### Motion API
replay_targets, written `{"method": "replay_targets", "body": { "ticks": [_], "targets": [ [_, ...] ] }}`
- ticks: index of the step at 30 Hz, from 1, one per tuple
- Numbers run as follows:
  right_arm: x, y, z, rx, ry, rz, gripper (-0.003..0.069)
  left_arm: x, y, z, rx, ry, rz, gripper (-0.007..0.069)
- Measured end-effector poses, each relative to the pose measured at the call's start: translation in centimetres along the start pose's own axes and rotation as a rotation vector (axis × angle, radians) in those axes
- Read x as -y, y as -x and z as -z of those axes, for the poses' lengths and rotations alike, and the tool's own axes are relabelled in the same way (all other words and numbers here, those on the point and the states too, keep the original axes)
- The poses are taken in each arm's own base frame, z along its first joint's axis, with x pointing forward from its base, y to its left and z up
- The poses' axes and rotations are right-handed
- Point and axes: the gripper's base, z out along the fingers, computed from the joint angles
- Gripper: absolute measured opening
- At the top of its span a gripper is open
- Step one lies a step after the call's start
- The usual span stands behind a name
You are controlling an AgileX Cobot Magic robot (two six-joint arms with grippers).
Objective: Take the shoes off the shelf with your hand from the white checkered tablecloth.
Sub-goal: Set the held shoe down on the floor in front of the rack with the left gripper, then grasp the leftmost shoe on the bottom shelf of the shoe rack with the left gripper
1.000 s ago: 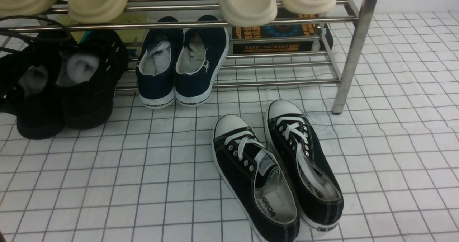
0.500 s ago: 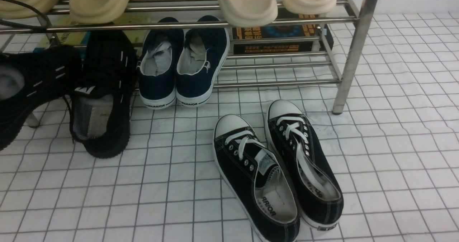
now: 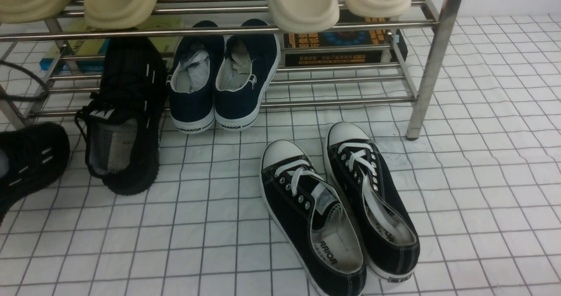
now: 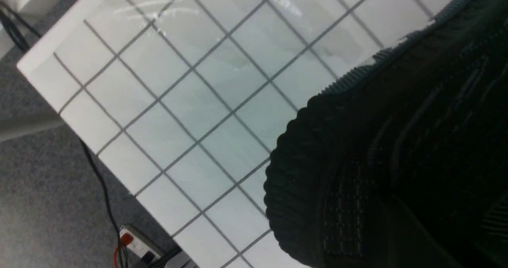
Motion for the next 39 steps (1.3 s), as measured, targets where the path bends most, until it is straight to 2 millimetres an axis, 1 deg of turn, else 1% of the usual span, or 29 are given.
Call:
{"method": "replay_targets", "body": {
  "ticks": [3,6,8,11,14,17,18,19,22,23,25,27,28,29,30,31,32,35,38,39],
  "targets": [
    [0.0,0.0,0.0,0.000,0.000,-0.001,0.0239,0.2,-1.2,-1.9,-0.043,-0.017,-0.002,0.0017],
    [0.0,0.0,0.0,0.000,0.000,-0.004,0.0239,0.4,-2.0,-3.3,-0.064,-0.038,-0.002,0.0021],
    [0.0,0.0,0.0,0.000,0.000,-0.004,0.0239,0.3,-2.3,-3.7,-0.070,-0.037,-0.005,0.0024],
    [0.0,0.0,0.0,0.000,0.000,-0.004,0.0239,0.2,-2.7,-4.4,-0.081,-0.030,-0.008,0.0058],
    [0.0,0.0,0.0,0.000,0.000,-0.004,0.0239,0.2,-2.6,-4.4,-0.069,-0.029,-0.012,0.0133],
    [0.0,0.0,0.0,0.000,0.000,-0.005,0.0239,0.2,-2.4,-4.4,-0.046,-0.031,-0.014,0.0255],
    [0.0,0.0,0.0,0.000,0.000,-0.005,0.0239,0.3,-2.4,-4.4,-0.044,-0.032,-0.014,0.0264],
    [0.0,0.0,0.0,0.000,0.000,-0.005,0.0239,0.3,-2.1,-4.1,-0.021,-0.041,-0.013,0.0346],
    [0.0,0.0,0.0,0.000,0.000,-0.005,0.0239,0.8,-1.2,-3.2,0.024,-0.091,-0.002,0.0451],
    [0.0,0.0,0.0,0.000,0.000,-0.005,0.0239,0.9,-1.1,-3.0,0.029,-0.099,-0.001,0.0456],
    [0.0,0.0,0.0,0.000,0.000,-0.005,0.0239,1.6,-0.8,-2.4,0.042,-0.168,-0.014,0.0484],
    [0.0,0.0,0.0,0.000,0.000,-0.005,0.0239,3.8,-0.9,-1.4,0.076,-0.308,-0.116,0.0496],
    [0.0,0.0,0.0,0.000,0.000,-0.005,0.0239,3.8,-0.8,-1.4,0.083,-0.312,-0.115,0.0497],
    [0.0,0.0,0.0,0.000,0.000,-0.005,0.0239,5.8,-1.2,-1.0,0.121,-0.391,-0.213,0.0498],
    [0.0,0.0,0.0,0.000,0.000,-0.005,0.0239,6.0,-1.3,-1.0,0.125,-0.396,-0.225,0.0498],
    [0.0,0.0,0.0,0.000,0.000,-0.005,0.0239,7.5,-1.5,-1.0,0.161,-0.438,-0.294,0.0498],
    [0.0,0.0,0.0,0.000,0.000,-0.005,0.0239,8.7,-1.6,-1.1,0.193,-0.462,-0.340,0.0498],
    [0.0,0.0,0.0,0.000,0.000,-0.005,0.0239,10.5,-1.6,-1.9,0.236,-0.477,-0.404,0.0498],
    [0.0,0.0,0.0,0.000,0.000,-0.005,0.0239,11.5,-1.4,-3.3,0.241,-0.461,-0.434,0.0498],
    [0.0,0.0,0.0,0.000,0.000,-0.005,0.0239,11.6,-1.4,-3.4,0.241,-0.460,-0.434,0.0498]
  ]
}}
